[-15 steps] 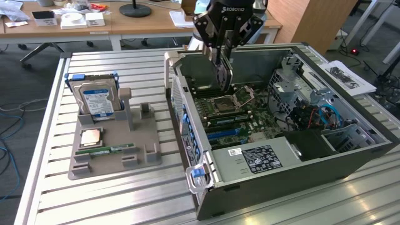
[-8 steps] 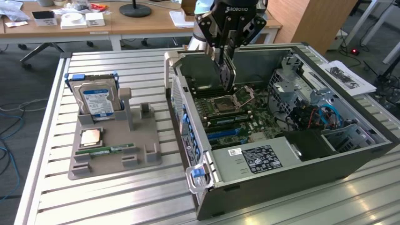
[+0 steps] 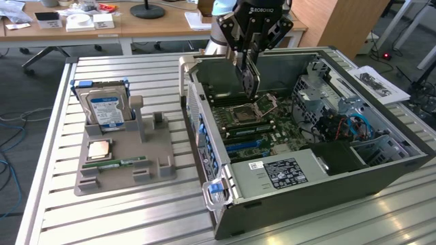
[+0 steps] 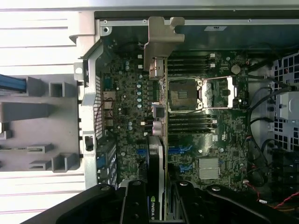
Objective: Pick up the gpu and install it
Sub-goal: 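Pick up the gpu and move the gpu toward the slot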
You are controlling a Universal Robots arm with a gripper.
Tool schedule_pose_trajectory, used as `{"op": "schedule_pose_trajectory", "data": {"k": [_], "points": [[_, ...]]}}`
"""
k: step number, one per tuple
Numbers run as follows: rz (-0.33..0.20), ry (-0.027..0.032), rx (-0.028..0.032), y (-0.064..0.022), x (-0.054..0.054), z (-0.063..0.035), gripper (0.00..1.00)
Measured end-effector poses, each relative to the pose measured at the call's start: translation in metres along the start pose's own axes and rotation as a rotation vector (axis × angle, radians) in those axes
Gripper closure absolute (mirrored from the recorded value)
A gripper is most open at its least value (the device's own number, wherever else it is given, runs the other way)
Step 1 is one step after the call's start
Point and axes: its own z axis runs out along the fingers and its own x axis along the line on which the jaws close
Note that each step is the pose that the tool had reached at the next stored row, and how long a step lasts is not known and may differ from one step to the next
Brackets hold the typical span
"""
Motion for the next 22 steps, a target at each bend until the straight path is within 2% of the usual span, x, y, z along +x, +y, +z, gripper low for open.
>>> {"op": "schedule_pose_trajectory", "data": {"k": [22], "points": [[0.0, 0.0, -0.0001, 0.0019, -0.034, 0.0008, 0.73]]}}
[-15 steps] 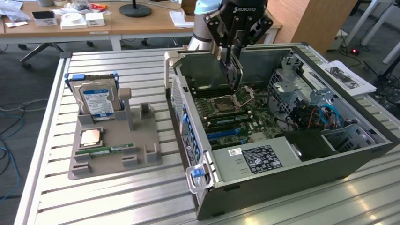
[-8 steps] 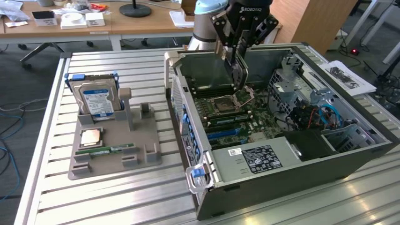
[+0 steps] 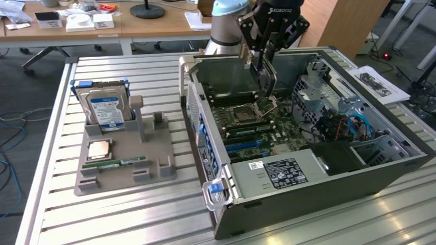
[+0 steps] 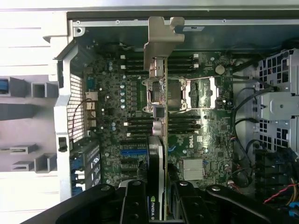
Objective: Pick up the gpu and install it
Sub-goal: 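Pick up the gpu and move the gpu toward the slot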
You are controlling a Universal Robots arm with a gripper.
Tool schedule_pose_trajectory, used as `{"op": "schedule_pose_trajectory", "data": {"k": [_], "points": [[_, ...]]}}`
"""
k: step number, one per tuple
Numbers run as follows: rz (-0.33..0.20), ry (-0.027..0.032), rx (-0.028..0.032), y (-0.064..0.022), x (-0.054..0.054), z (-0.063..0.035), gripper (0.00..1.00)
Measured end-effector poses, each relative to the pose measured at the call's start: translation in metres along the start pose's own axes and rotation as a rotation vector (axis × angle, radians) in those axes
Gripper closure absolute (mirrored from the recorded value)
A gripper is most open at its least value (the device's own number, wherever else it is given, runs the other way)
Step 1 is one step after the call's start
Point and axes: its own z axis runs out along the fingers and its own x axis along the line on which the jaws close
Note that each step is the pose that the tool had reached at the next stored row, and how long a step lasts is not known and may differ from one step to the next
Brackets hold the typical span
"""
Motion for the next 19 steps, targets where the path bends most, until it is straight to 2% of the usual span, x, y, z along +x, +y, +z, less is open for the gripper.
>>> {"op": "schedule_pose_trajectory", "data": {"k": [19], "points": [[0.0, 0.0, 0.0, 0.0015, -0.027, 0.0006, 0.73]]}}
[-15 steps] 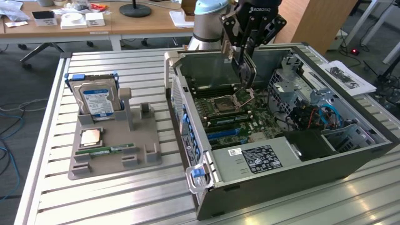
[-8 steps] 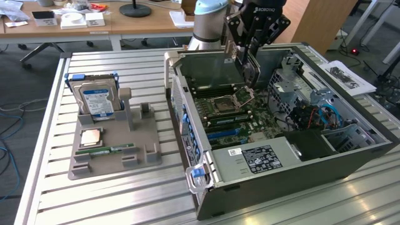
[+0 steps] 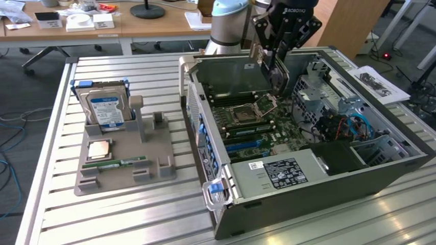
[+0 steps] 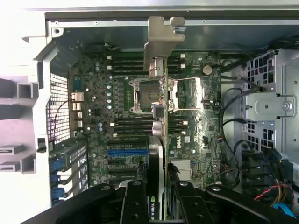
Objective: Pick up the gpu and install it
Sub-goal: 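Pick up the gpu and move the gpu toward the slot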
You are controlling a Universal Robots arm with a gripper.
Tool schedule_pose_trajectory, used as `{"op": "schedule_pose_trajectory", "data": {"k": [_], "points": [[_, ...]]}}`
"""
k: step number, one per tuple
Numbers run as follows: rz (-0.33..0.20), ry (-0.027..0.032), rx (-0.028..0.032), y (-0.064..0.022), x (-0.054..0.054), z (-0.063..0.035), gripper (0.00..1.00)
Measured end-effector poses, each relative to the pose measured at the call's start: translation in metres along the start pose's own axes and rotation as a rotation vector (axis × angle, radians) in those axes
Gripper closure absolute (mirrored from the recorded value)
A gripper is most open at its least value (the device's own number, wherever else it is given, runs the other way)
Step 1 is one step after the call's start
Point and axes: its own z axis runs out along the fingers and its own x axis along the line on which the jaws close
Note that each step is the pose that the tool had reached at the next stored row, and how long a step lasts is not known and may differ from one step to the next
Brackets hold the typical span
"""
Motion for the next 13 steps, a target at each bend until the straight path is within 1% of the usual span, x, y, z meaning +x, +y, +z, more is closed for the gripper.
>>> {"op": "schedule_pose_trajectory", "data": {"k": [13], "points": [[0.0, 0.0, 0.0, 0.0013, -0.023, 0.0006, 0.73]]}}
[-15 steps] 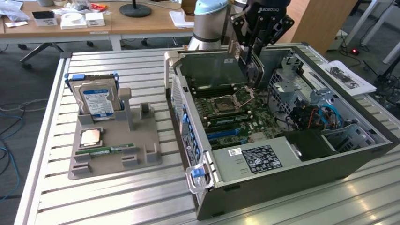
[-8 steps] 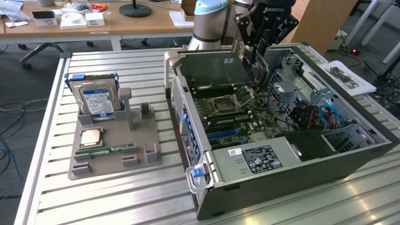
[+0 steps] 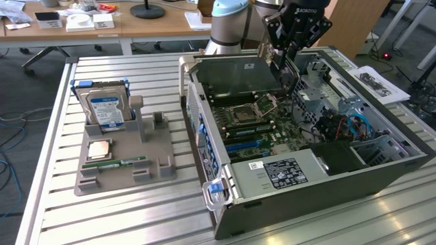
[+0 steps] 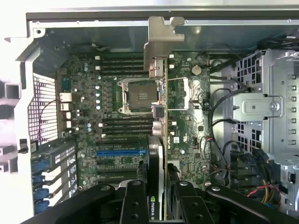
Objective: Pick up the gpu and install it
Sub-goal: 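Pick up the gpu and move the gpu toward the slot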
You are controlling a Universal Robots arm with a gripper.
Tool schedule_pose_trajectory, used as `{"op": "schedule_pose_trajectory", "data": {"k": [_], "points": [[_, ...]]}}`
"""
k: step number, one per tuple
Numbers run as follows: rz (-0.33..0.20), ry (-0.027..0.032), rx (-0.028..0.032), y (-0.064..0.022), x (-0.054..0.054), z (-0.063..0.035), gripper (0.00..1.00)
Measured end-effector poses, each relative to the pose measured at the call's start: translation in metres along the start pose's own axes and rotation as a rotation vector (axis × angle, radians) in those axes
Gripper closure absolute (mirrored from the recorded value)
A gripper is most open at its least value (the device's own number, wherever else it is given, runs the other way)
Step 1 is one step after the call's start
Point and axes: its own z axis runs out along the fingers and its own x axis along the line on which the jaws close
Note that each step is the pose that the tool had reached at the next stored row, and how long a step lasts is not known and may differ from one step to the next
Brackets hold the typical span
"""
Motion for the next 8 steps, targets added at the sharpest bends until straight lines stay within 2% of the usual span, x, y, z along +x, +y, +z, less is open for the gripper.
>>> {"op": "schedule_pose_trajectory", "data": {"k": [8], "points": [[0.0, 0.0, -0.0001, 0.0008, -0.015, 0.0004, 0.73]]}}
